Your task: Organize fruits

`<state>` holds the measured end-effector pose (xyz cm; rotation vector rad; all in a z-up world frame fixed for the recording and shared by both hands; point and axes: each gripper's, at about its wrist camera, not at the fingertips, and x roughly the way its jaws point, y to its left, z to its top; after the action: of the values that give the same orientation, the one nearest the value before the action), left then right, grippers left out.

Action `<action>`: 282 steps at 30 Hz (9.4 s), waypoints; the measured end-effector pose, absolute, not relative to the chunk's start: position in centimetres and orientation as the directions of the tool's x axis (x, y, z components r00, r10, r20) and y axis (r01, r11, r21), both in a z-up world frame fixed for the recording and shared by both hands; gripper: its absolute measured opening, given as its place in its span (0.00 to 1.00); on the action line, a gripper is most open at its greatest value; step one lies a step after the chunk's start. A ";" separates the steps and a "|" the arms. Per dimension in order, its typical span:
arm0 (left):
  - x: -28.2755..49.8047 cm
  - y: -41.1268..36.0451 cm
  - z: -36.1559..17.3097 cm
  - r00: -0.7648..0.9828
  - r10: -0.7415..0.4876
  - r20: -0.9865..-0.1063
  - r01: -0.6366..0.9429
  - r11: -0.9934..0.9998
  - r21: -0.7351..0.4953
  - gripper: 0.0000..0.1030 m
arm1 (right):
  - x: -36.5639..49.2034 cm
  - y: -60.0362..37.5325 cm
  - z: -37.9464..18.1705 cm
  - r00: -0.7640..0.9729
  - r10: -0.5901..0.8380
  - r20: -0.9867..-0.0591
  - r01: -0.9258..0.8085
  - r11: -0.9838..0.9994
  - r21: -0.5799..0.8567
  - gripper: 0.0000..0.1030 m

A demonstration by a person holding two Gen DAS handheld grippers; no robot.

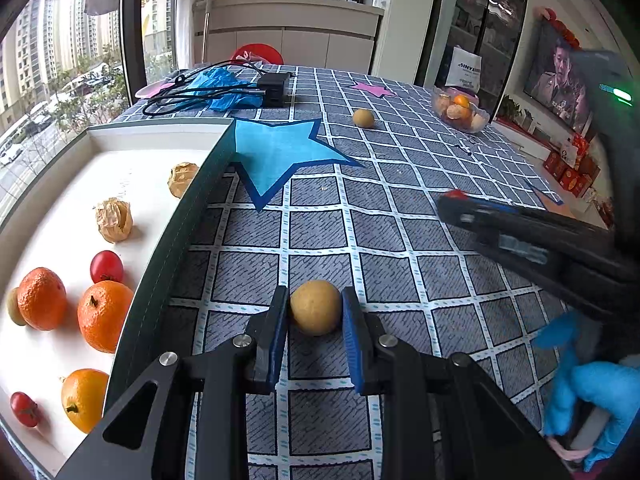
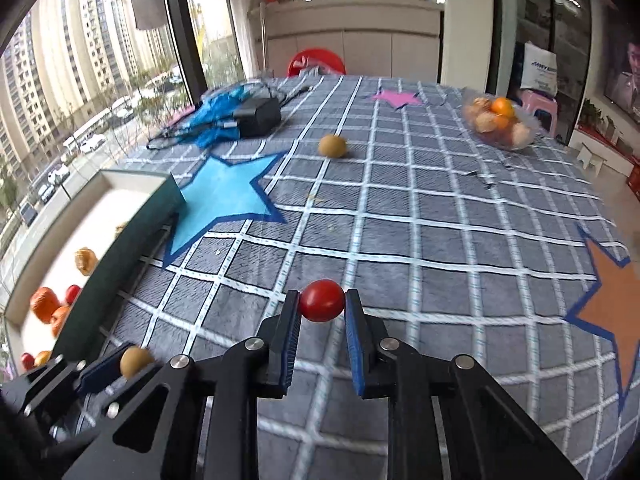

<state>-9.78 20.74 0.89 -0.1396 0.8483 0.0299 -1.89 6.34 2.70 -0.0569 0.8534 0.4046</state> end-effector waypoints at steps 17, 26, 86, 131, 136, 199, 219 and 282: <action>-9.7 20.5 0.9 0.658 -0.016 -0.753 -0.082 0.992 -0.093 0.27 | -6.7 0.9 2.2 0.585 0.334 -0.739 -0.333 0.930 0.157 0.23; -9.7 20.4 0.9 0.659 -0.019 -0.752 -0.082 0.992 -0.097 0.27 | -7.4 0.5 1.4 0.594 0.320 -0.738 -0.313 0.937 0.154 0.23; -9.5 19.4 0.8 0.650 0.032 -0.760 -0.074 0.997 -0.021 0.28 | -7.1 -1.5 0.8 0.585 0.384 -0.714 -0.268 0.923 0.276 0.23; -9.5 19.5 0.9 0.650 0.029 -0.759 -0.074 0.997 -0.025 0.28 | -7.0 -1.6 0.8 0.585 0.383 -0.715 -0.267 0.923 0.276 0.23; -9.5 19.5 0.8 0.650 0.030 -0.759 -0.074 0.997 -0.024 0.28 | -7.0 -1.6 0.8 0.585 0.383 -0.715 -0.267 0.923 0.276 0.23; -13.4 22.9 4.5 0.688 -0.150 -0.710 0.017 0.981 -0.191 0.27 | -8.4 3.1 4.1 0.536 0.368 -0.759 -0.316 0.922 0.224 0.23; -13.8 35.5 6.2 0.702 0.106 -0.704 -0.227 0.971 -0.080 0.27 | -7.2 19.8 8.1 0.409 0.520 -0.750 -0.578 0.784 0.228 0.23; -14.7 35.6 4.5 0.612 0.226 -0.758 -0.310 0.950 0.034 1.00 | -7.2 24.1 7.2 0.393 0.397 -0.830 -0.637 0.768 0.066 1.00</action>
<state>-14.72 35.60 4.48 -0.1045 0.8589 0.3102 -7.23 24.11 7.24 -0.2818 0.9630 0.6664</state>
